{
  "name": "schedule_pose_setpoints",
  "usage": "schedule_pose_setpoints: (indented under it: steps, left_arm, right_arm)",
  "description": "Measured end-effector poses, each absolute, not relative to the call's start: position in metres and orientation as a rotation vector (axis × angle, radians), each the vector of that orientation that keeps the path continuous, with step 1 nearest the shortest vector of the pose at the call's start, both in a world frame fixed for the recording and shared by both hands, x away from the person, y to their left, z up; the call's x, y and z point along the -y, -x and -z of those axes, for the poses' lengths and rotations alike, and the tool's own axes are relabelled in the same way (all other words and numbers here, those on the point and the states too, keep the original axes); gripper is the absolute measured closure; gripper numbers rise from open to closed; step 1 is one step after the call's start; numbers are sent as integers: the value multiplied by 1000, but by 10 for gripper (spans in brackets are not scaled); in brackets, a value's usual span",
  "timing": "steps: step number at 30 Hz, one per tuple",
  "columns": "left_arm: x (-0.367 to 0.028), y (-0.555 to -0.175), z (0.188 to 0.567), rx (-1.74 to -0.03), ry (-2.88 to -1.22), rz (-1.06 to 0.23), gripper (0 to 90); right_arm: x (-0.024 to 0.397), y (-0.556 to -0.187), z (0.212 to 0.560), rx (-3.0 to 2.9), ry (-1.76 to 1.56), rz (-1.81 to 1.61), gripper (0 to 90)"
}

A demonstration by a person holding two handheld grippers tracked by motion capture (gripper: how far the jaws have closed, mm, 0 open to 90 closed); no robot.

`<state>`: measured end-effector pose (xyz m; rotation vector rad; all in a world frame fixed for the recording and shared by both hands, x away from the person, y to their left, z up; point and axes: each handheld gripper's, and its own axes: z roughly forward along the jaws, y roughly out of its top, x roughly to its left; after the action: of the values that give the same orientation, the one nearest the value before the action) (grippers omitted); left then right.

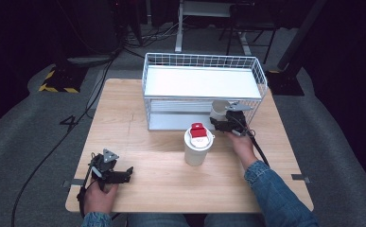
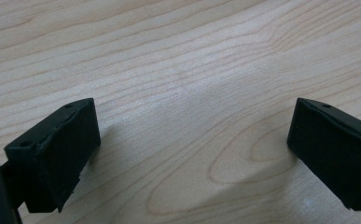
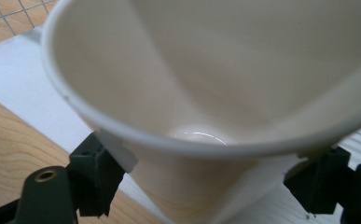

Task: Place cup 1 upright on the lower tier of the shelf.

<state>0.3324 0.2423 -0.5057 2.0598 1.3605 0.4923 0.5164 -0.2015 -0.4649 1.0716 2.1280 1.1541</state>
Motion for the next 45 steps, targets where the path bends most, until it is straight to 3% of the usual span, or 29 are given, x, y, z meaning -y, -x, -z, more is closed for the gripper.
schedule_pose_setpoints:
  steps: [31, 45]
  left_arm:
    - [-242, -332, 506, -1363, -2057, -492, 30]
    - [-242, -332, 506, -1364, -2057, -492, 30]
  right_arm:
    - [196, -537, 475, -2114, -1102, -1137, 227]
    - [196, -536, 472, -2090, -1074, -1095, 152]
